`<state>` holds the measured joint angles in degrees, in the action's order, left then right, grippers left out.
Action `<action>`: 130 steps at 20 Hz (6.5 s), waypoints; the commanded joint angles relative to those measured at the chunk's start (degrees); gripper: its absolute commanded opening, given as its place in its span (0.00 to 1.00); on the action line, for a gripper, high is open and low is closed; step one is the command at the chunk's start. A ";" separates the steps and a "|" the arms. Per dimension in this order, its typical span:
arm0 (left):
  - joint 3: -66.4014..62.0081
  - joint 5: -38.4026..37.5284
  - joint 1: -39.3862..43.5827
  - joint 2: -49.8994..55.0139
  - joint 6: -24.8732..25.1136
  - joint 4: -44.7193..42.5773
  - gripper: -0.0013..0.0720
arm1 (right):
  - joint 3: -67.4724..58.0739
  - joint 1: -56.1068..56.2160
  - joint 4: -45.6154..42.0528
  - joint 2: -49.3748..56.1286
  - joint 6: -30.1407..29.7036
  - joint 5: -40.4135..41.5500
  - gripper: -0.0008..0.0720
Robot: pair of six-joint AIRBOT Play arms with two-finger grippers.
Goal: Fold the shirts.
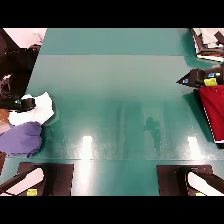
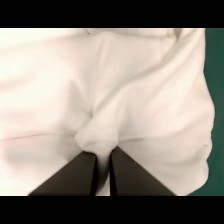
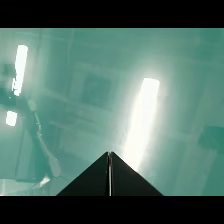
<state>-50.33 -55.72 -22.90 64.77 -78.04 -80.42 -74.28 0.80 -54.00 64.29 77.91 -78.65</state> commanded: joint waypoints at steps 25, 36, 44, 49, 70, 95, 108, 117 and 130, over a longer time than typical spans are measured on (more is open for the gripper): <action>-45.94 -22.38 47.52 13.38 2.01 19.08 0.08 | -29.27 -2.93 0.26 0.44 0.07 2.97 0.04; -40.92 -11.19 32.85 21.27 1.51 16.44 0.94 | -29.27 -2.93 -0.11 0.76 0.07 0.70 0.04; -40.92 -9.20 29.64 37.92 1.51 17.79 0.94 | -29.16 -2.75 0.09 4.61 0.11 -9.16 0.04; -40.92 -9.20 30.42 42.23 3.52 22.67 0.69 | -29.16 0.37 -0.04 7.19 0.09 -9.86 0.04; -45.38 -14.60 28.70 26.34 5.84 19.10 0.05 | 22.58 23.82 29.00 22.38 -10.25 28.81 0.83; -46.84 -5.86 31.28 -16.09 4.61 21.05 0.05 | -28.37 15.04 5.57 0.31 1.03 13.90 0.03; -12.04 -20.63 31.26 -8.37 5.92 25.81 0.05 | 3.63 15.17 -8.13 0.22 7.58 -0.85 0.03; 10.03 -20.41 31.26 -8.44 8.00 28.81 0.79 | 17.86 15.15 -7.04 0.04 7.56 0.63 0.03; -19.28 -6.54 31.23 17.00 10.47 27.65 0.76 | 17.77 15.15 -7.02 0.02 7.56 0.48 0.03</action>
<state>-65.08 -63.16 8.34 71.13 -67.75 -53.43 -56.53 15.94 -61.06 64.36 85.43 -77.95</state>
